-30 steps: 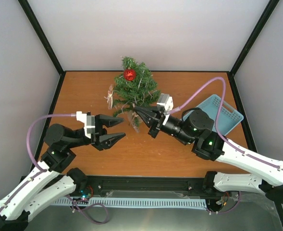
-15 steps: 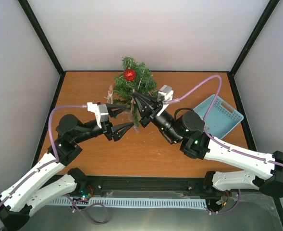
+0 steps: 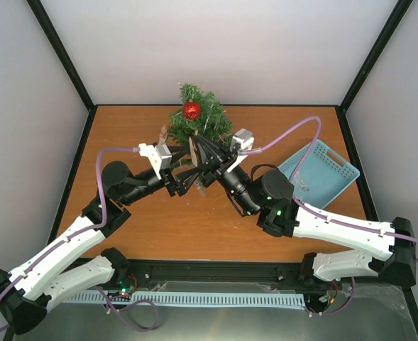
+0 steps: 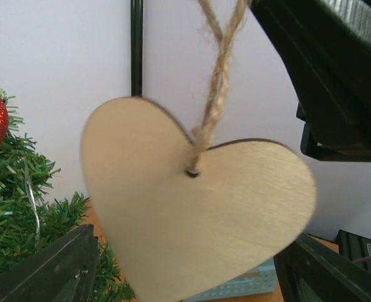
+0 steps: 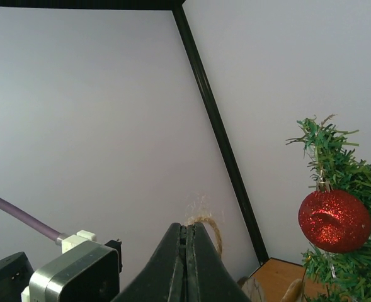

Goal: Decorate the small christmas tree
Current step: Hang the decoration item on the Christmas tree.

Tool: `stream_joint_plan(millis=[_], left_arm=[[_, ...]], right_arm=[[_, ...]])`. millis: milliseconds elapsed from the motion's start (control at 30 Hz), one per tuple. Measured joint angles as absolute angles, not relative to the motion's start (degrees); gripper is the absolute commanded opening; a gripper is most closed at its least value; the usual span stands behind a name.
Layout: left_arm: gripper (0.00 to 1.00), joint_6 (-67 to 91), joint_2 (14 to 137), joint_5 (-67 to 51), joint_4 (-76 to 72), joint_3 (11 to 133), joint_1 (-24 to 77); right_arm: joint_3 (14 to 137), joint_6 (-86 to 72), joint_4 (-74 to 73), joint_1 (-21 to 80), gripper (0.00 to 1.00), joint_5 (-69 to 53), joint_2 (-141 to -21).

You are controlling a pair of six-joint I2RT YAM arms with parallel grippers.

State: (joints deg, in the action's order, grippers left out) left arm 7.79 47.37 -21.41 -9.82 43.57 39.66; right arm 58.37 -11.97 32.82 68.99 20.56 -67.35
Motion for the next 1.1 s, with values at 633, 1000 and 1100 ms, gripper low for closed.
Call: stream_joint_plan(millis=[633, 1000, 1100], left_arm=[[0.58, 2.63, 45.21, -19.00, -11.29, 43.57, 39.66], [0.10, 0.45, 45.67, -18.94, -12.03, 43.57, 39.66], [0.01, -0.32, 45.67, -19.53, -12.03, 43.57, 39.66]], right_arm=[[57.56, -13.43, 38.02, 69.91, 0.03, 25.61, -69.73], [57.56, -14.48, 39.05, 70.30, 0.03, 26.17, -69.82], [57.56, -14.52, 39.00, 70.37, 0.03, 26.11, -69.82]])
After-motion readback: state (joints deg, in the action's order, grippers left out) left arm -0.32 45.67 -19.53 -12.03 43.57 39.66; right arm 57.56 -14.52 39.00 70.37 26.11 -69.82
